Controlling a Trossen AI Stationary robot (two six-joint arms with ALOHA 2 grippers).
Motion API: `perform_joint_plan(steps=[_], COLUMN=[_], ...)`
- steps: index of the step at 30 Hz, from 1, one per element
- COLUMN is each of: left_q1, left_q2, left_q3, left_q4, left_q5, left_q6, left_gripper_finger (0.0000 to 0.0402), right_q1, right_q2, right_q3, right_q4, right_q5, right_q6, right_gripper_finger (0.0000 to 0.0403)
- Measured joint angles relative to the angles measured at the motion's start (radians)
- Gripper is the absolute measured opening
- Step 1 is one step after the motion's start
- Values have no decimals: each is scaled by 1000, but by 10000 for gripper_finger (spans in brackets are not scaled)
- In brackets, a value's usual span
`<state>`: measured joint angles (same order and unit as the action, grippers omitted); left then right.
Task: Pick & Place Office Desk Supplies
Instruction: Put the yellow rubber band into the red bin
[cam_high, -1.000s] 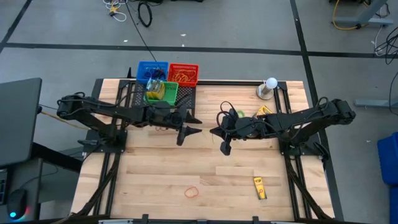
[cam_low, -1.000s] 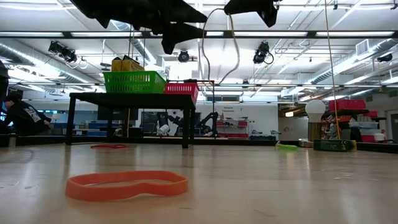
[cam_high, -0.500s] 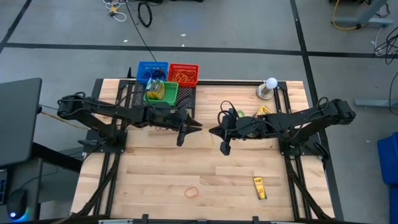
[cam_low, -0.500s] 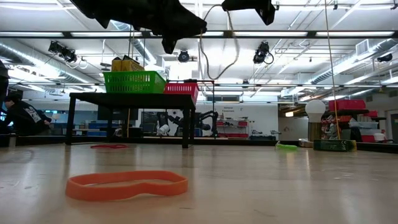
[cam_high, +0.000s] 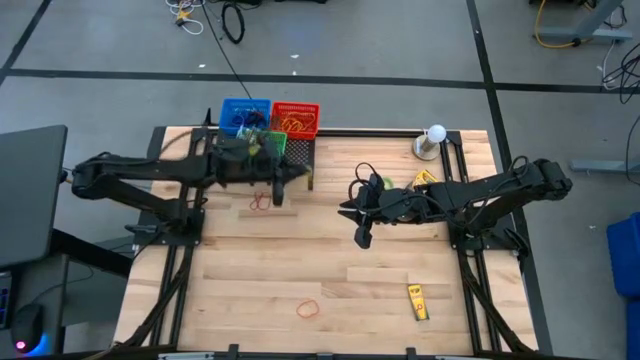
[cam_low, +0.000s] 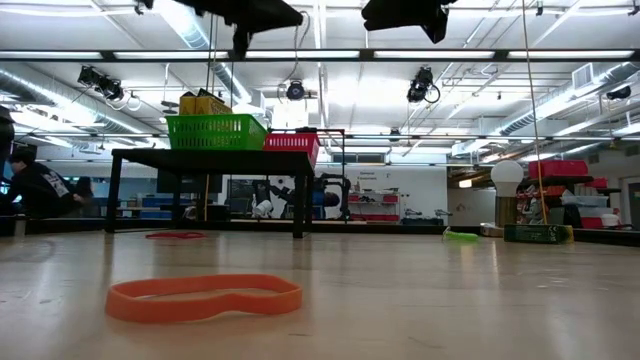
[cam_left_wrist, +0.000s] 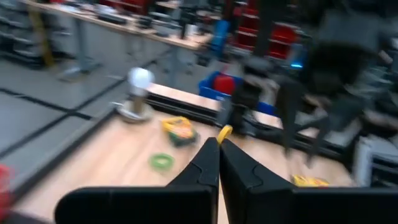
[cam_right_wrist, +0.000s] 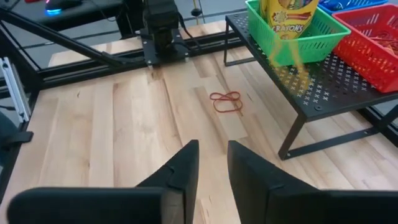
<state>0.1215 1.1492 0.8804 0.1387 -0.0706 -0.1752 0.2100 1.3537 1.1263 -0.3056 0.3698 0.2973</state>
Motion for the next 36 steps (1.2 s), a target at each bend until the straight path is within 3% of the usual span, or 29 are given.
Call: perform_joint_plan(steps=[6,10,13,19,24,28,36], left_q1=[78,193,300,485,570,602,599], left_q2=[1,29,55,142,264,328,339], left_q3=[221,345,403,427,427,427,427], left_q4=[-252,-368,-391,-400,-400,-430,-480], left_q5=[-97,-145,-148,-46,3,68,74], left_q6=[51,61,74,125,158,138,47], left_gripper_finger=[4,4,4,4,4,4,12], right_q1=[-14,-21,-25,-38,-47,-50,-67], right_q2=[0,0,-1,-9,-13,-15,-30], right_q3=[0,0,0,0,0,0,0], right_q4=[1,2,3,2,15,14,0], right_q5=[2,4,4,-4,-16,-34,-37], right_q6=[-29,-55,-83,-133,-183,-202,-215], right_gripper_finger=[63,15,8,11,6,9,5])
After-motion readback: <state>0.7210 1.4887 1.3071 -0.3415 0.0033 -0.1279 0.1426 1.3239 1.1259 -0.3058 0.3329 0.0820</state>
